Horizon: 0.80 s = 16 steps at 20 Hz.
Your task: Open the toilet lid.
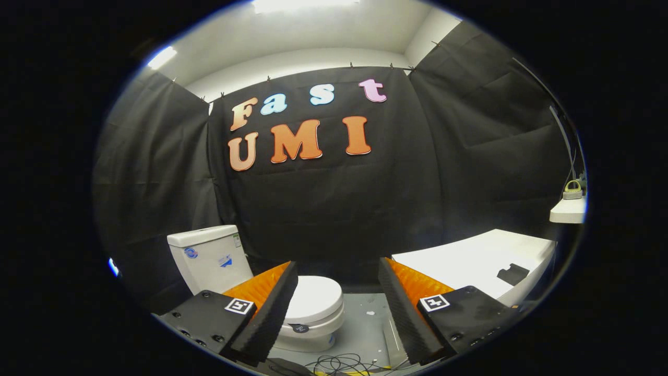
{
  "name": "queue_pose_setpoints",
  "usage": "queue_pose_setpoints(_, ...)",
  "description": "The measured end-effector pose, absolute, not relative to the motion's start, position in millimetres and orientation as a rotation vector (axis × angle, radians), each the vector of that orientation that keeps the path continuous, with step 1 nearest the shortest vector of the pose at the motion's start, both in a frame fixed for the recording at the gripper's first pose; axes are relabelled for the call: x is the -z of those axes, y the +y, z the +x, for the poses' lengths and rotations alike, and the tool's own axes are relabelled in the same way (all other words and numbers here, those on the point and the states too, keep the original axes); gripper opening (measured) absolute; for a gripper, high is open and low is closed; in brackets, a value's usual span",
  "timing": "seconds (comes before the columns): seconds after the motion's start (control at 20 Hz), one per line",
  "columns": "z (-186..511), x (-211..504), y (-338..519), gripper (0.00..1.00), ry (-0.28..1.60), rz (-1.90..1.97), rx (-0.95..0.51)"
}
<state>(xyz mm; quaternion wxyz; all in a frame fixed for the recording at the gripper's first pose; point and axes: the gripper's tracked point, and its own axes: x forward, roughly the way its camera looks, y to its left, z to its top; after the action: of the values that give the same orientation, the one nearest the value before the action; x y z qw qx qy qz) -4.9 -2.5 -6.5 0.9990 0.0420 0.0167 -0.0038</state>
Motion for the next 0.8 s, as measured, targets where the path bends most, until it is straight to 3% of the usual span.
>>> queue_pose_setpoints(0.8,-5.2,7.6,-4.4,0.99,0.034,0.093,0.015)
